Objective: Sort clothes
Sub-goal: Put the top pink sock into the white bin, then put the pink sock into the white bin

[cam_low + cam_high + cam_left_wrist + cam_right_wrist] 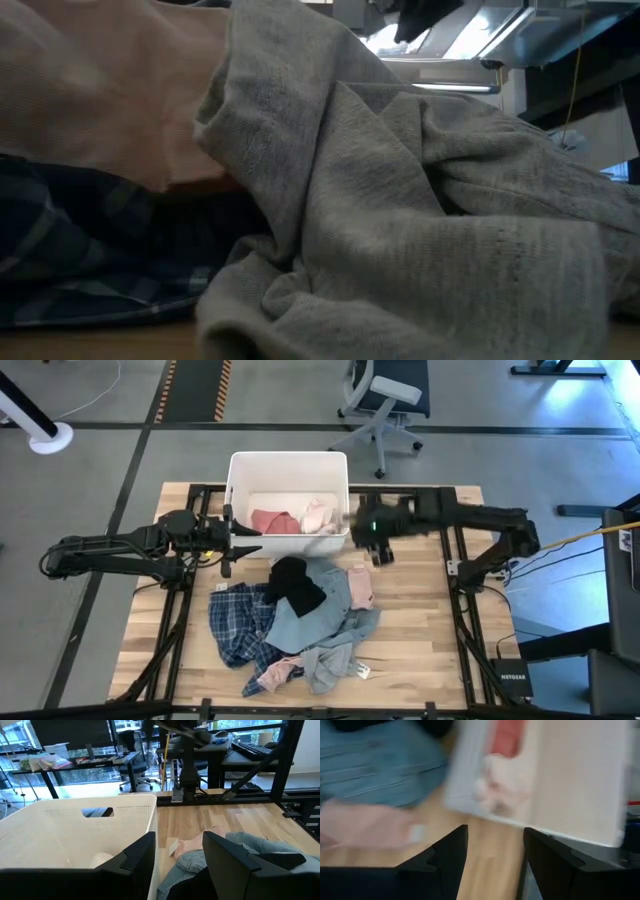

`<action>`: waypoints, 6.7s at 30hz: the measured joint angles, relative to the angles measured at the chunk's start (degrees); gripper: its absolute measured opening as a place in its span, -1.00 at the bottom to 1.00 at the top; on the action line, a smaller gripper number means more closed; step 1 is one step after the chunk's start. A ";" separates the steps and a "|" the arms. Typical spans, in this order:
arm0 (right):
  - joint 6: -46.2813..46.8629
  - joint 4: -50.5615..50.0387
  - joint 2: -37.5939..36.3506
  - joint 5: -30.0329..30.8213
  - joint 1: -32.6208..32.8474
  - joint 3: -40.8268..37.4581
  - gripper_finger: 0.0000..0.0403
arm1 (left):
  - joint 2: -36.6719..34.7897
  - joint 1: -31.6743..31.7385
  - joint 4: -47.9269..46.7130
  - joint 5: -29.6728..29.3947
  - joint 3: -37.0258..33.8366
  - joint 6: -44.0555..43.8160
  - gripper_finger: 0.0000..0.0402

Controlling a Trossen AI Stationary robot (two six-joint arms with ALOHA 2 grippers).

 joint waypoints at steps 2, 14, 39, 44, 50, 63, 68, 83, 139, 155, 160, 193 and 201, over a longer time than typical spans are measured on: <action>3.08 -1.24 -0.01 0.51 4.03 -2.76 0.05 | 0.00 0.00 0.08 0.00 0.00 -0.21 -0.21; 14.91 14.93 0.13 -1.29 22.50 -28.20 0.05 | 0.00 0.00 0.13 0.00 0.00 -0.23 -0.21; 13.07 28.33 4.26 1.14 23.29 -38.81 -0.73 | 0.02 0.00 0.30 0.00 0.00 -0.12 -0.21; 11.18 26.18 4.17 2.01 22.68 -37.05 -0.88 | 0.02 0.00 0.28 0.00 0.00 -0.12 -0.21; 9.25 18.22 4.11 6.11 21.76 -27.31 -0.87 | 0.01 0.00 0.28 -0.01 0.00 0.09 -0.21; -3.89 8.40 4.00 20.83 19.60 -2.03 -0.85 | 0.00 0.00 0.27 -0.02 0.00 -0.08 -0.21; -10.12 9.44 4.00 23.12 15.15 2.60 -0.92 | 0.01 0.00 0.28 0.00 0.00 -0.10 -0.21; -24.23 29.00 4.00 17.97 -1.16 6.23 -0.89 | 0.01 0.00 0.22 -0.01 0.00 0.23 -0.21; -11.83 37.63 29.93 -3.21 24.33 6.23 0.01 | 0.00 0.00 0.31 -0.01 0.00 0.51 -0.21; 10.34 53.14 36.50 -7.60 29.04 6.21 0.01 | 0.00 0.00 -0.91 -0.02 0.00 1.58 -0.21; 13.49 51.26 38.15 -4.57 28.63 6.21 0.01 | 0.00 0.00 -1.73 -0.02 0.00 3.11 -0.21; 11.74 46.80 41.69 -10.13 29.46 6.42 -0.85 | 0.00 0.00 -1.97 0.00 0.00 5.56 -0.21; 9.57 36.14 41.21 -7.77 29.50 17.37 -0.87 | 0.00 -0.02 -2.41 0.00 0.00 4.82 -0.21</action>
